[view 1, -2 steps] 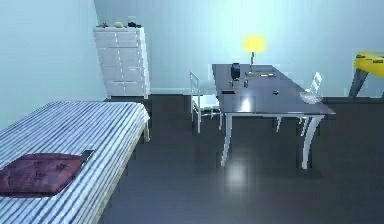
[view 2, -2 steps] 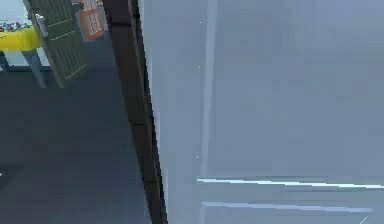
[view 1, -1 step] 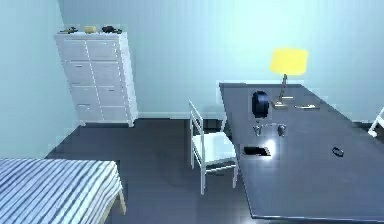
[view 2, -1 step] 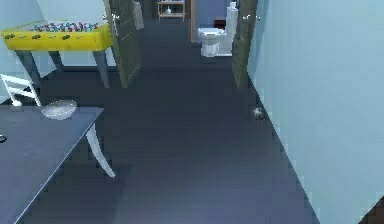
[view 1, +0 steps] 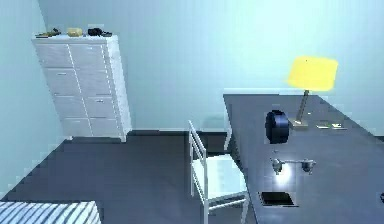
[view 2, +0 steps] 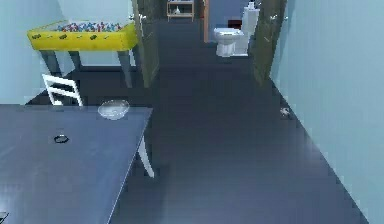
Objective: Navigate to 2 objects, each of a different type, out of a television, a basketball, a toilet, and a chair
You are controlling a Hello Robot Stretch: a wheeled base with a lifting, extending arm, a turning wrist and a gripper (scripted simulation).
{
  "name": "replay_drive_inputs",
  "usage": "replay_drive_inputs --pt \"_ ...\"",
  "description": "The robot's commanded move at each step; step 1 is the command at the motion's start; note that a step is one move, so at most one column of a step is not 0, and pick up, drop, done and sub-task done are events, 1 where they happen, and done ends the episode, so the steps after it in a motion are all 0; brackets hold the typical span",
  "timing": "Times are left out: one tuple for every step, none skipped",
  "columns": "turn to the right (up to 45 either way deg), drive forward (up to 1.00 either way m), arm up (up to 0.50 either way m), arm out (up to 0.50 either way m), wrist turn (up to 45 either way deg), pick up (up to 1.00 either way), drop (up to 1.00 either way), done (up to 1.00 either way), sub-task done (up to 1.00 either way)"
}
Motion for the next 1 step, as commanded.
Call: replay_drive_inputs --pt "0.0 0.0 0.0 0.0 0.0 0.0 0.0 1.0 0.0"
